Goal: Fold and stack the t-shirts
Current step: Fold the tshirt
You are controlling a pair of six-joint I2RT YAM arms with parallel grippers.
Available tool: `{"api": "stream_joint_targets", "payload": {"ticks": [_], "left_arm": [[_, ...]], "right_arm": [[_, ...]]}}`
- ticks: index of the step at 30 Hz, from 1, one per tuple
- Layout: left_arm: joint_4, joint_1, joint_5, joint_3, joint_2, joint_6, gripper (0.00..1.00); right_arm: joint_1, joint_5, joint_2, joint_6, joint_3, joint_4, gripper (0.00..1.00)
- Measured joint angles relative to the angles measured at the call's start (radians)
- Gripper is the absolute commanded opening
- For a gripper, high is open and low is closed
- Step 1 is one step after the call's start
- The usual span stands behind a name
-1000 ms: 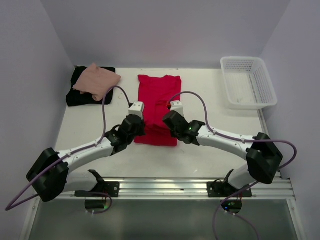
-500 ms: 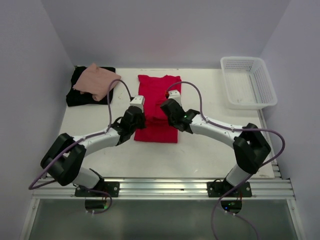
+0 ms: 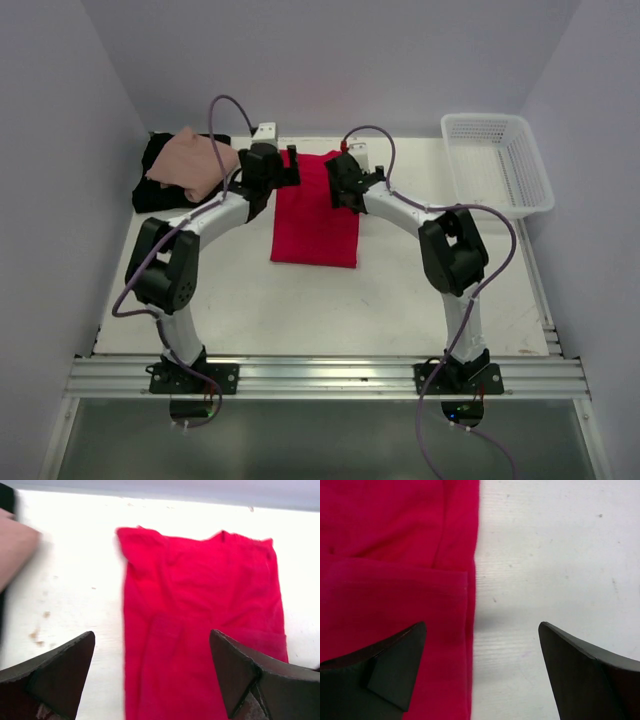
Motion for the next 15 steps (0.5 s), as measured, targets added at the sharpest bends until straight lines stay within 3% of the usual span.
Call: {"api": "stream_joint_targets", "payload": {"ticks": [8,13,14,15], "left_arm": [[0.027,0.027,-0.043,-0.196,-0.277,0.0,1.0],[0.055,0.015,-0.006,-0.309,-0.329,-0.023,1.0],[0.057,0.012,0.008,-0.333,-0.328,-0.028,0.97],[0.062,0.009,0.026,-0.36,-0.328,-0.033,0.9]], "right_arm": [[0.007,0.011,-0.304,-0.002,-0.257,0.059,0.99],[0.009,0.001,-0.415,-0.002,-0.317,0.086,0.99],[0.009,-0.014,-0.423,-0.002,-0.33,0.094,0.95],[0.009,-0.033,-0.427,-0.001,-0.345,0.1,0.83]]}}
